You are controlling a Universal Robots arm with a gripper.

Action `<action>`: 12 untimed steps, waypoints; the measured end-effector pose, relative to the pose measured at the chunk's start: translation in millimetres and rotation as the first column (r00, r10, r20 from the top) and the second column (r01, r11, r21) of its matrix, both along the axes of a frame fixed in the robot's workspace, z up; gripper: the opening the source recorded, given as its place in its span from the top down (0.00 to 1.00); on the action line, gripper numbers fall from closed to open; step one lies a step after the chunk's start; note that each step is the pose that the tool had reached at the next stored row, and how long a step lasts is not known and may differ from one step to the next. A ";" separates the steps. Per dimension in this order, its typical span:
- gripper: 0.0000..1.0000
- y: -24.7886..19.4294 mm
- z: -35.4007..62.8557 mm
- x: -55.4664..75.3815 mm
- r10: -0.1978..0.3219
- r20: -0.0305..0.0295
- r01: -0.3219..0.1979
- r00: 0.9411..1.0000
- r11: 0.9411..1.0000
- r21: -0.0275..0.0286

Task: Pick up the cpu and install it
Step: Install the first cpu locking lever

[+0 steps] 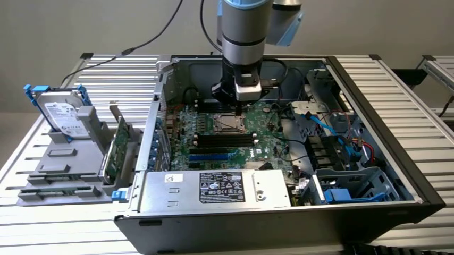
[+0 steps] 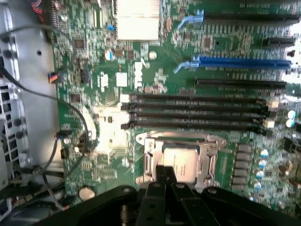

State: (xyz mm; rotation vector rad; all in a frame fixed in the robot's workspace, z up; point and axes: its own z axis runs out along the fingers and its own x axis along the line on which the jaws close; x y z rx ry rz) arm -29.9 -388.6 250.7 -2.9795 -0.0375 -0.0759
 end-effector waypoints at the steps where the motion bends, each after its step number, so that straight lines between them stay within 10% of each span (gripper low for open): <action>1: 0.89 -4.4 0.8 0.0 0.000 0.000 0.000 1.000 1.000 0.000; 12: 0.89 -30.0 1.3 -19.4 0.001 0.006 -0.001 1.000 1.000 -0.001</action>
